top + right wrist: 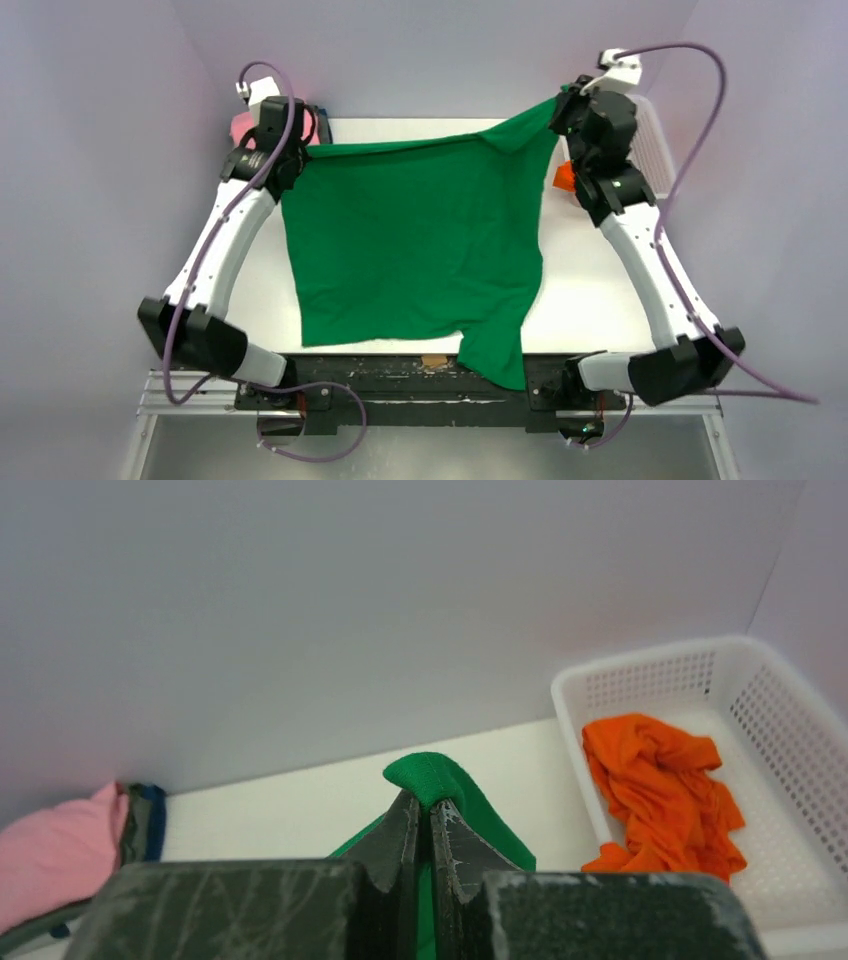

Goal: Fold and stack the t-shirts
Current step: Flatten out the tshirt

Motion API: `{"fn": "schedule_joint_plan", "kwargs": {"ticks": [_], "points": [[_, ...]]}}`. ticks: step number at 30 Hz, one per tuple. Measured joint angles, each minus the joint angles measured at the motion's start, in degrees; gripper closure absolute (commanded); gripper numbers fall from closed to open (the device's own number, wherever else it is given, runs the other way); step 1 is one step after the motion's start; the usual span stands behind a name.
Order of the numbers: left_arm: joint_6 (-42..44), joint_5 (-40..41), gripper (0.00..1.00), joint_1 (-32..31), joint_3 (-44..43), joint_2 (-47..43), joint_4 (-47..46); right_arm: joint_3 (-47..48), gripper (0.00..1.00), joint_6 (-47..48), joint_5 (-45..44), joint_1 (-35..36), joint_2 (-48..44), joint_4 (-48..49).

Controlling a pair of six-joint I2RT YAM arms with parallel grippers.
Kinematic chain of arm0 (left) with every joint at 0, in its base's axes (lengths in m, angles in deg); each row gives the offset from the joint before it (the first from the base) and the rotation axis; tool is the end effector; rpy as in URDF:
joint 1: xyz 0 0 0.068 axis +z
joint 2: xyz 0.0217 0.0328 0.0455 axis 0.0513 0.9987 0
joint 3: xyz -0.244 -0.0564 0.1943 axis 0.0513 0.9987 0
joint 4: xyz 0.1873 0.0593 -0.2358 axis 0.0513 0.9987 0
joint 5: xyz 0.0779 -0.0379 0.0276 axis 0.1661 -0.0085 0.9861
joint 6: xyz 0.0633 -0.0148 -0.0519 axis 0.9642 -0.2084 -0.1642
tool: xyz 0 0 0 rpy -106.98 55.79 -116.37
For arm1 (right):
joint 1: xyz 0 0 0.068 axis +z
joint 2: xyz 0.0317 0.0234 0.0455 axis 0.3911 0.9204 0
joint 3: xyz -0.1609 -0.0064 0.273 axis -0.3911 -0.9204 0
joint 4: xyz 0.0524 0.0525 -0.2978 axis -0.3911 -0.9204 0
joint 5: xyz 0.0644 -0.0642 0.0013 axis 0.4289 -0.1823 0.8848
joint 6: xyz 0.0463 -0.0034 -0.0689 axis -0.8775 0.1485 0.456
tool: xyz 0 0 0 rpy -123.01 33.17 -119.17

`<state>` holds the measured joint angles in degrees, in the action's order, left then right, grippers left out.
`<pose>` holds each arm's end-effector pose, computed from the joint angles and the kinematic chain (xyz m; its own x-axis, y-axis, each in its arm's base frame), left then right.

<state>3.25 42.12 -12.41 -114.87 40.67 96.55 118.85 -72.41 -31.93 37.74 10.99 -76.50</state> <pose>0.3533 -0.0560 0.4592 -0.3434 -0.3174 -0.8839 -0.4383 0.8865 -0.1481 0.3410 0.0639 0.5358 0.0810 0.2585 -0.9626 0.0741 0.9615 0.2645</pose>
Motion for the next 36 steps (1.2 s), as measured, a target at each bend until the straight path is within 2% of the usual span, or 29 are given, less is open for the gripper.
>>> {"fn": "schedule_joint_plan", "kwargs": {"ticks": [5, 8, 11, 12, 13, 14, 15, 17, 19, 20, 22, 25, 29, 36], "points": [[-1.1, -3.3, 1.0, 4.8, -3.1, 14.4, -0.1, -2.0, 1.0, -2.1, 0.5, 0.0, 11.1, 3.2], [-1.1, -5.5, 1.0, 6.2, -10.1, 25.0, 0.1, -1.4, 1.0, -3.0, 1.3, 0.0, 18.4, 5.7], [-1.1, -7.2, 0.98, 7.2, -19.5, 35.7, 1.1, 3.1, 1.0, -3.7, 1.6, 0.0, 28.0, 7.0], [-1.1, -7.5, 0.91, 7.5, -22.2, 38.3, 1.3, 4.6, 1.0, -3.9, 1.6, 0.0, 30.8, 7.6], [-1.1, -7.7, 0.79, 7.8, -25.5, 41.4, 1.8, 7.2, 1.0, -4.0, 1.4, 0.0, 34.5, 8.3], [-1.2, -8.0, 0.63, 8.2, -29.1, 44.7, 2.0, 9.3, 0.98, -4.0, 1.4, 0.0, 37.7, 9.3], [-1.3, -8.6, 0.53, 8.6, -33.0, 48.0, 2.0, 13.2, 0.92, -4.0, 1.1, 0.0, 42.4, 10.4], [-1.7, -10.3, 0.32, 9.4, -39.8, 53.7, 2.4, 21.9, 0.7, -3.5, -0.1, 0.0, 51.4, 10.9], [-2.8, -13.0, 0.12, 10.5, -47.6, 59.5, 2.0, 35.2, 0.54, -2.9, -1.1, 0.0, 61.9, 8.3], [-3.2, -14.0, 0.04, 10.9, -49.2, 60.9, 1.6, 40.9, 0.48, -2.8, -1.5, 0.0, 66.2, 7.4], [-4.2, -16.2, 0.0, 11.7, -48.9, 61.6, 0.6, 47.3, 0.44, -2.4, -1.6, 0.0, 71.7, 5.4], [-5.4, -18.3, 0.0, 12.4, -43.9, 58.8, -1.9, 41.3, 0.41, -2.1, -0.4, 0.0, 69.7, 5.8], [-6.6, -20.7, 0.0, 12.2, -37.8, 52.5, -2.2, 27.8, 0.39, -2.0, 2.8, 0.0, 60.0, 5.6], [-8.2, -23.9, 0.0, 8.9, -23.4, 37.6, -2.8, 16.5, 0.36, -5.3, 13.6, 0.3, 47.4, 7.0]]}}
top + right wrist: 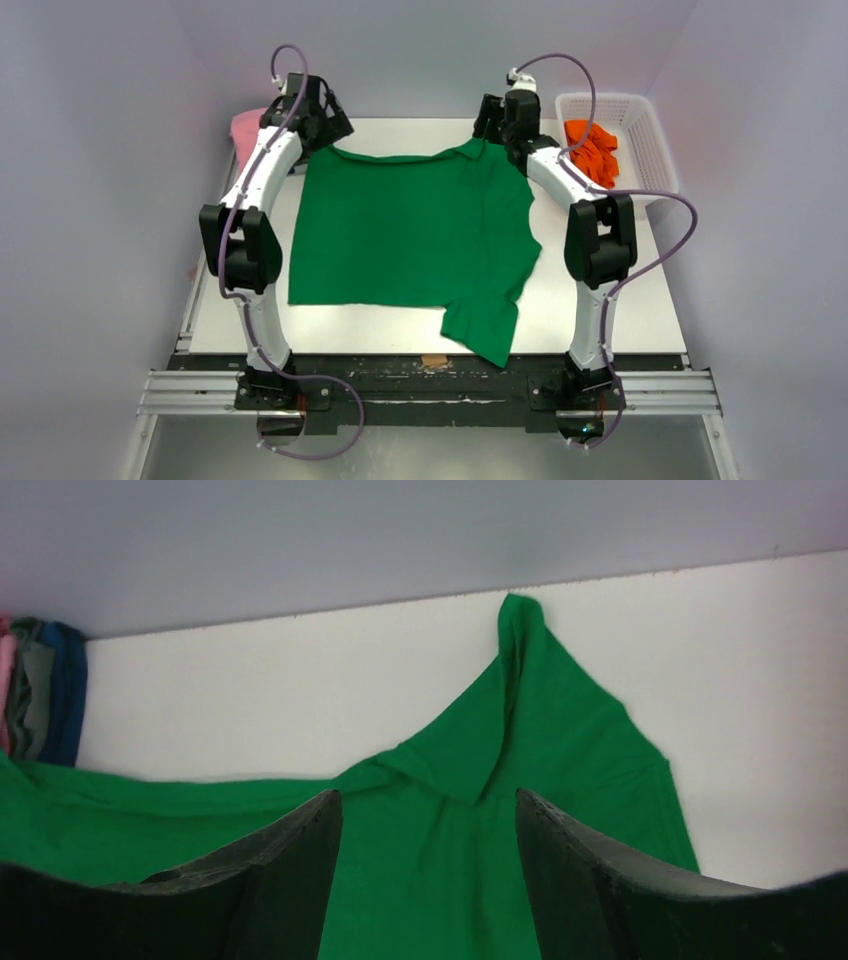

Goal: Fold and stack the t-shirts
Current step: Flatten out the tshirt

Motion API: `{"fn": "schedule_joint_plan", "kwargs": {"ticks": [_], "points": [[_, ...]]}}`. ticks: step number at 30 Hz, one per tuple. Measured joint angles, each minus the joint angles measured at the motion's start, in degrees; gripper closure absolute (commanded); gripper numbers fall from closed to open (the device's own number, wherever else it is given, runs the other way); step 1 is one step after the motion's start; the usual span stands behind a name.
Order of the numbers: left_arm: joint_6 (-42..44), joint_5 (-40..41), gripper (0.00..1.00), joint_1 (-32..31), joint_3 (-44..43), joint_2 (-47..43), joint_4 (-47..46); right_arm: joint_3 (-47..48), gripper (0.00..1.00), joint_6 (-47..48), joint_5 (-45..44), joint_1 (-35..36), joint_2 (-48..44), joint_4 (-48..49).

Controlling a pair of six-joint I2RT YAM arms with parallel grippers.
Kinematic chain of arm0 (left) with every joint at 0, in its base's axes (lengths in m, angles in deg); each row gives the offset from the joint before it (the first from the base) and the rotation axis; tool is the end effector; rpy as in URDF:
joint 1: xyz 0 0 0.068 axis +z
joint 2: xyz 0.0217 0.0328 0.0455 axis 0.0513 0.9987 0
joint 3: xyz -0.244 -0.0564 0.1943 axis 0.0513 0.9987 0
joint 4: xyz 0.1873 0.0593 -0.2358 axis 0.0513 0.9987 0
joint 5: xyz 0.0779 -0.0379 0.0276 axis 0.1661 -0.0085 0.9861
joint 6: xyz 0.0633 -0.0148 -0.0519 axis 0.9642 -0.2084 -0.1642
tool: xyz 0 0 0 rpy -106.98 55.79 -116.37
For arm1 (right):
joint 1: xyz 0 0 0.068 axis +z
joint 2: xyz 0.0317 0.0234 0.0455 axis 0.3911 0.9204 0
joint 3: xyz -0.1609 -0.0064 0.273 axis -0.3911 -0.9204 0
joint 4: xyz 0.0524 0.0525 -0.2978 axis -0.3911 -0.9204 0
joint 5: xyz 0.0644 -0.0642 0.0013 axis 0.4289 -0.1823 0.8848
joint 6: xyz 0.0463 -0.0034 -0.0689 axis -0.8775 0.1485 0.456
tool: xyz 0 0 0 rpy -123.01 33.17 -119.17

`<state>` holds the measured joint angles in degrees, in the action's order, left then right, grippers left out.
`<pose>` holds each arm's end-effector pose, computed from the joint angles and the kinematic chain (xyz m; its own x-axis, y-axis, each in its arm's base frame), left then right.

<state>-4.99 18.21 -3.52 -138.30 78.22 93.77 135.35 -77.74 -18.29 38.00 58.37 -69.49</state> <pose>0.5610 -0.0520 0.3308 -0.5457 -0.5292 -0.6498 -0.4074 0.8451 -0.3461 0.5910 0.1498 0.2898 -0.3679 0.2444 -0.8972 -0.0358 0.9604 0.2763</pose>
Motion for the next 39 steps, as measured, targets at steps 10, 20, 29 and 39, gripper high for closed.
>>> {"fn": "schedule_joint_plan", "kwargs": {"ticks": [10, 20, 29, 39], "points": [[-5.2, -5.1, 0.0, -6.5, 25.2, -6.2, -1.9, -20.5, 0.36, -5.7, 3.1, 2.2, -3.5, -0.9], [-8.7, -9.9, 0.0, -8.7, 38.6, -8.1, -1.2, -38.1, 0.38, -9.5, 0.7, 2.3, -14.3, -3.4], [-11.9, -13.7, 0.0, -13.1, 60.2, -24.6, -5.9, -51.6, 0.38, -12.0, -0.8, 2.4, -27.7, -9.9], [-13.9, -18.3, 0.0, -19.4, 69.0, -35.3, 3.8, -59.5, 0.36, -15.1, -1.6, 2.4, -41.3, -25.6]]}}
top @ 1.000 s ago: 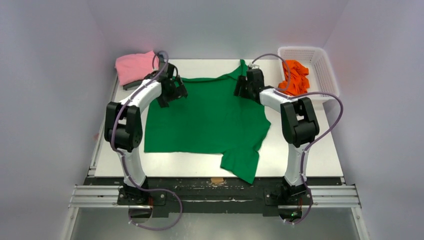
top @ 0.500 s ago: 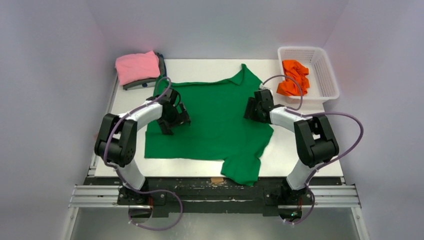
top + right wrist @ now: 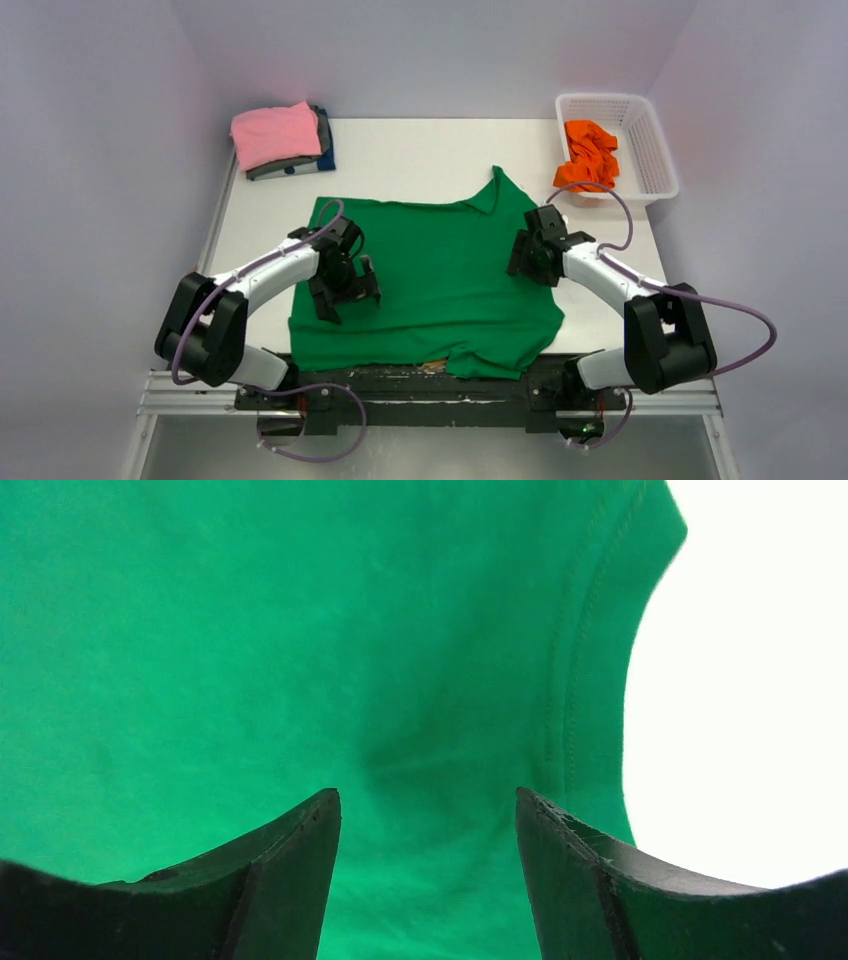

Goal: Fold and stack the t-shirts
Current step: Flatten out the tshirt

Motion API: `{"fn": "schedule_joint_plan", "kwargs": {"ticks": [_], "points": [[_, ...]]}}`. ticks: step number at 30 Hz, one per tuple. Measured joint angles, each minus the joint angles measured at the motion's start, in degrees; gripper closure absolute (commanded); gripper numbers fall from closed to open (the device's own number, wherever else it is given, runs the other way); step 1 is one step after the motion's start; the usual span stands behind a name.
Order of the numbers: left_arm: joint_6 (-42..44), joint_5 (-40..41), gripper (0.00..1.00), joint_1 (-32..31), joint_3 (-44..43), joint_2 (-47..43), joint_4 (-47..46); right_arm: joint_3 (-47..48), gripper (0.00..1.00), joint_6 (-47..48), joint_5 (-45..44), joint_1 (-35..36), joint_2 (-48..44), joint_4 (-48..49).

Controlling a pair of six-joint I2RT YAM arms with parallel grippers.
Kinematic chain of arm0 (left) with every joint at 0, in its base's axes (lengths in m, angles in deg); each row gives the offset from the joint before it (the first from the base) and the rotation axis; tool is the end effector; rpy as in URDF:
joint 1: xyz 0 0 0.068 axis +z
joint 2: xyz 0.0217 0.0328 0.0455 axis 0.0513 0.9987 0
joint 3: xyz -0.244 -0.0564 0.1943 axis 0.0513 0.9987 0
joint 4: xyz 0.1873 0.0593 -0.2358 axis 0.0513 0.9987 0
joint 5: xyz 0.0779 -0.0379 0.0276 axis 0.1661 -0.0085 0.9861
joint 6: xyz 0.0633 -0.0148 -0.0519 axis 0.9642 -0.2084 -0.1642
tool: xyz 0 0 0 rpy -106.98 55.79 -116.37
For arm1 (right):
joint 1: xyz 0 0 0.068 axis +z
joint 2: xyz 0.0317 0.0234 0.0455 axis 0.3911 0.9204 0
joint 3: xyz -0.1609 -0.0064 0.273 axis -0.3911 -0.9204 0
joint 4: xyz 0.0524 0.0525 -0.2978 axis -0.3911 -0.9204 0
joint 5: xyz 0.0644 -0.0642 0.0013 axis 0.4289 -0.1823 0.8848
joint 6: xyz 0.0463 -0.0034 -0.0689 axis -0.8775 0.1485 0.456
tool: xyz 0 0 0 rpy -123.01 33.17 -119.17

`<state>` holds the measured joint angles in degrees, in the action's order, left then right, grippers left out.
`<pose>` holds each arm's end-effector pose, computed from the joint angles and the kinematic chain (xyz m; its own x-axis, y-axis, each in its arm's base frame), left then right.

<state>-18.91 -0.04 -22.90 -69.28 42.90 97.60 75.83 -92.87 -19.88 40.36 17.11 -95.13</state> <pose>0.2368 -0.1276 0.1464 -0.9155 -0.4019 0.0193 -0.3958 0.8907 -0.2236 0.2833 0.0779 0.1549 -0.8423 0.3261 -0.4292 0.2924 0.9453 0.1446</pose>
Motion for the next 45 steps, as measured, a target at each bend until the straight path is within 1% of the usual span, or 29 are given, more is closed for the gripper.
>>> {"fn": "schedule_joint_plan", "kwargs": {"ticks": [2, 4, 6, 9, 12, 18, 25, 28, 34, 36, 38, 40, 42, 45], "points": [[0.0, 1.8, 0.0, 0.0, -3.2, 0.4, 4.5, 2.2, 0.35, 0.1, 0.0, 0.0, 0.1, -1.2], [0.3, 4.0, 0.0, 0.1, -9.8, 1.3, 5.8, 5.8, 0.35, 0.7, 0.0, 0.0, 0.4, -1.1], [0.6, 5.4, 0.0, 0.5, -16.7, 3.1, 5.0, 9.9, 0.34, 1.3, 0.4, 0.0, 1.4, 0.4], [1.8, 7.3, 0.0, 2.0, -26.7, 8.0, 3.1, 15.2, 0.35, 1.8, 2.4, 0.0, 5.0, 5.0], [2.8, 8.0, 0.0, 3.8, -32.2, 13.3, 1.2, 17.9, 0.35, 1.6, 4.8, 0.0, 10.4, 9.8], [3.7, 8.6, 0.0, 7.0, -36.1, 23.4, -1.1, 21.2, 0.35, 1.1, 7.7, 0.4, 21.2, 14.7], [3.6, 7.6, 0.0, 9.5, -39.4, 31.5, -3.9, 32.9, 0.35, 1.0, 8.2, 0.6, 34.0, 17.9], [3.5, 7.6, 0.0, 10.4, -40.1, 33.2, -4.3, 41.8, 0.35, 1.0, 8.0, 0.6, 40.9, 18.5], [3.5, 7.8, 0.0, 11.3, -42.5, 34.9, -3.5, 67.9, 0.35, 1.2, 7.5, 0.7, 57.9, 18.4], [3.6, 8.2, 0.0, 11.4, -43.5, 35.0, -2.9, 72.9, 0.35, 1.2, 7.5, 0.7, 60.6, 18.2], [3.6, 8.9, 0.0, 11.5, -43.7, 34.9, -2.4, 73.2, 0.35, 1.5, 7.5, 0.7, 60.3, 17.9], [3.5, 9.8, 0.0, 11.5, -43.6, 34.7, -1.3, 70.4, 0.35, 2.4, 7.5, 0.8, 57.9, 17.9], [3.5, 11.0, 0.0, 11.5, -42.8, 33.5, 0.2, 65.0, 0.35, 3.3, 7.5, 0.8, 53.4, 17.1], [3.5, 12.5, 0.0, 11.5, -39.0, 28.7, 2.7, 52.7, 0.35, 5.2, 6.9, 1.2, 43.3, 16.2]]}}
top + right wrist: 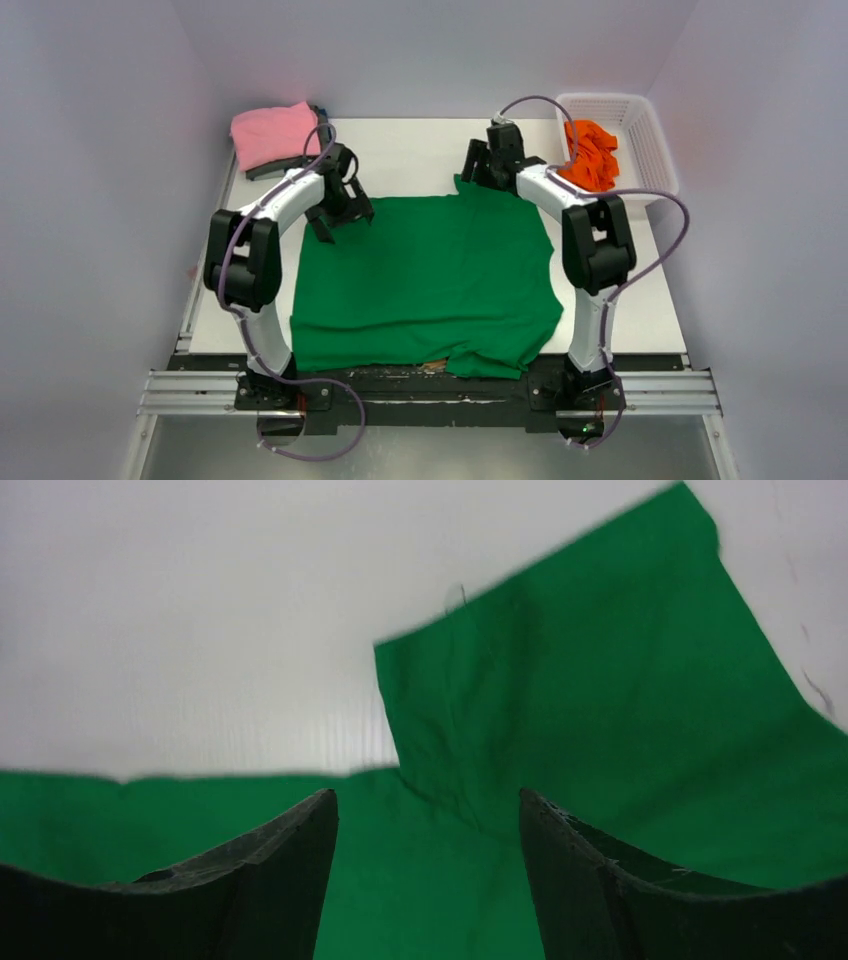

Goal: Fold and stack the t-shirts
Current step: Flatten out the tshirt

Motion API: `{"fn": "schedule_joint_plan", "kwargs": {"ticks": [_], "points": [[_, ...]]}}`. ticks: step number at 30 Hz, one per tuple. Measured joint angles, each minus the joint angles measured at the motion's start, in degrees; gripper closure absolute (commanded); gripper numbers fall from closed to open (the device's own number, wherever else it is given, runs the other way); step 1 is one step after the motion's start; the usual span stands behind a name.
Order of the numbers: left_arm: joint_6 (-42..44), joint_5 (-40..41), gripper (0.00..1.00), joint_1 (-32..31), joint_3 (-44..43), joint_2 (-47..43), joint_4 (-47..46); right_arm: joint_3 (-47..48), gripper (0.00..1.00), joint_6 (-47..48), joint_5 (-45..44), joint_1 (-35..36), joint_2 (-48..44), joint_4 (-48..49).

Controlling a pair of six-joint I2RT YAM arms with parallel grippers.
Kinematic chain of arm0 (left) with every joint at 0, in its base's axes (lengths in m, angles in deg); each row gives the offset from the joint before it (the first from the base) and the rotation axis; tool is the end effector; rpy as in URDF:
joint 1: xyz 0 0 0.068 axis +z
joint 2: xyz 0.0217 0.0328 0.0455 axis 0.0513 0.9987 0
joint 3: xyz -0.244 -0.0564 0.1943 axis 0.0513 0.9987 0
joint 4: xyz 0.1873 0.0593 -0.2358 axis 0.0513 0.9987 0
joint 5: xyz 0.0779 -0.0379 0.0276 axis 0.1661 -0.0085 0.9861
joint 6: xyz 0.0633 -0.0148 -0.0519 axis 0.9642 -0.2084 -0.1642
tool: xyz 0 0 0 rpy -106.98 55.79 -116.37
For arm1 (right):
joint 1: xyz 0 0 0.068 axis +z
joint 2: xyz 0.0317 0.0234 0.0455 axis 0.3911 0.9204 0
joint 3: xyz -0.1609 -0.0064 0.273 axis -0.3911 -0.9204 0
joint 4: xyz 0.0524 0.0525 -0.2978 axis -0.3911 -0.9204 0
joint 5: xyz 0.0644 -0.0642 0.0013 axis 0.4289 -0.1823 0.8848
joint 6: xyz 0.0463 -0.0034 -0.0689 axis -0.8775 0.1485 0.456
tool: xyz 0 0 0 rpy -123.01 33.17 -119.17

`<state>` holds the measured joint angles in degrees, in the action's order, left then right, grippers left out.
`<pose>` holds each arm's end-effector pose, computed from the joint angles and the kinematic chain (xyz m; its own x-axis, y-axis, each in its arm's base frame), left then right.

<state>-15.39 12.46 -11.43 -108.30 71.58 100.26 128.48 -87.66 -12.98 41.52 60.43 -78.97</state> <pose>0.4459 -0.1099 0.1841 -0.8024 -0.5468 -0.2391 -0.5185 0.8371 -0.1741 0.5567 0.1849 0.1976 -0.6655 0.2947 -0.6857 0.0265 0.9275 0.3729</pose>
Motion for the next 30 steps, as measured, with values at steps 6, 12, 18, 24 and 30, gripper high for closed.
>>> {"fn": "schedule_joint_plan", "kwargs": {"ticks": [6, 12, 18, 24, 30], "points": [[0.0, 1.3, 0.0, 0.0, 8.3, -10.0, 4.5, -18.6, 0.34, 2.4, -3.4, 1.3, -18.3, -6.4], [0.0, -2.3, 0.0, 0.0, 9.6, -5.9, 3.5, -27.7, 0.36, 1.3, -3.7, 1.5, -20.4, -9.7], [0.0, -5.0, 0.0, 0.3, 0.0, 5.6, 8.0, -25.1, 0.36, 0.0, -4.3, 0.4, -15.3, -10.5], [-0.3, -10.5, 0.0, 0.8, -16.2, 15.7, 12.3, -15.9, 0.37, -0.2, -3.9, -2.7, -8.7, -12.2], [-1.2, -14.3, 0.0, 1.1, -27.6, 22.3, 14.2, -6.6, 0.37, -0.6, -3.7, -5.6, -2.1, -12.6]]}}
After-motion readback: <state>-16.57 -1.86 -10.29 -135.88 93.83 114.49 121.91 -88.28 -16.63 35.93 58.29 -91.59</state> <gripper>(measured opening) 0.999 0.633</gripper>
